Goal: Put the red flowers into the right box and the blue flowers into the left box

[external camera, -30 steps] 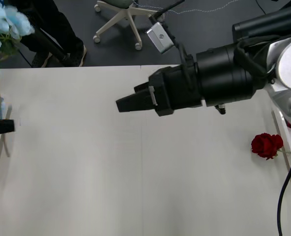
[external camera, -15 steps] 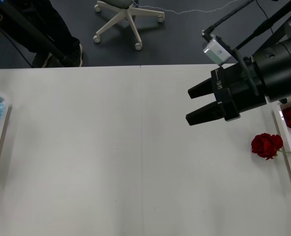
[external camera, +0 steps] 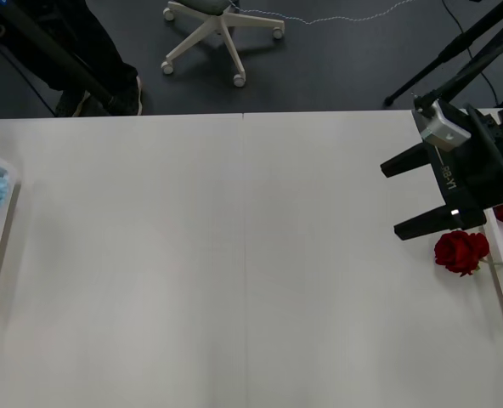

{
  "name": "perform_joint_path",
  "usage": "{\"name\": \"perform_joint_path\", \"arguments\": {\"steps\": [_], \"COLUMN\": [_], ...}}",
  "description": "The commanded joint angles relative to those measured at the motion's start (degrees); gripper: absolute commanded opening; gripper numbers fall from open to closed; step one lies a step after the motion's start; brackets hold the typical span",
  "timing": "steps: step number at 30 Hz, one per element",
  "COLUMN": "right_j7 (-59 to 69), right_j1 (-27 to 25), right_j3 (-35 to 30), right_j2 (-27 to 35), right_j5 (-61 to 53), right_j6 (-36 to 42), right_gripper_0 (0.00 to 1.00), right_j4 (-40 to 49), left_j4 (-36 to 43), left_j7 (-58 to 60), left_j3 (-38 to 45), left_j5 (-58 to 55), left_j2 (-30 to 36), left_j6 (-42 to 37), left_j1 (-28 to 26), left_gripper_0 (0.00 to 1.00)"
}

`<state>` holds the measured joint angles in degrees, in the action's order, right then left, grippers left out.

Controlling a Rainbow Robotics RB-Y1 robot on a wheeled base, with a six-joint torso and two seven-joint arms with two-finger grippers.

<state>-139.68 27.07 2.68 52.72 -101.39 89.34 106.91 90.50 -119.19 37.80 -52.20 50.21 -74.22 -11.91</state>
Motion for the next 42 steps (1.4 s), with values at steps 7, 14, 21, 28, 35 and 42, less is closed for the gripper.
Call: {"name": "perform_joint_path", "arguments": {"steps": [7, 14, 21, 28, 35, 42], "right_j7": [-11.58, -14.21, -15.00, -15.32, -15.32, -15.32], "right_j1": [-2.64, -2.64, -2.90, -2.90, -2.90, -2.90], "right_j3": [-5.05, -5.14, -5.14, -5.23, -5.23, -5.14], "right_j2": [3.80, 3.80, 5.91, 7.40, 7.40, 7.31], "right_j5": [-1.44, -1.44, -1.27, -0.21, 1.02, 1.02], "right_j6": [0.49, 0.58, 0.58, 1.90, 1.63, 1.72], "right_gripper_0": [0.96, 0.95, 0.96, 0.95, 0.96, 0.96], "right_j4": [0.58, 0.23, -0.65, -2.58, -2.58, -2.58], "left_j4": [-11.49, -14.13, -12.54, -1.91, 5.82, 7.67], "left_j7": [1.68, 1.51, 1.68, 2.47, 1.86, -9.04], "left_j3": [-8.88, -11.43, -10.73, -4.13, 0.61, -1.32], "left_j5": [3.07, 3.15, 1.57, -3.70, -23.83, -41.06], "left_j2": [3.14, 3.14, 3.14, 3.14, 3.14, 3.14], "left_j6": [8.74, 9.71, 6.81, -6.55, -12.88, -16.75], "left_j1": [6.90, 8.92, 9.45, 10.15, 10.15, 11.65], "left_gripper_0": [0.02, 0.70, 1.00, 1.00, 1.00, 1.00]}}
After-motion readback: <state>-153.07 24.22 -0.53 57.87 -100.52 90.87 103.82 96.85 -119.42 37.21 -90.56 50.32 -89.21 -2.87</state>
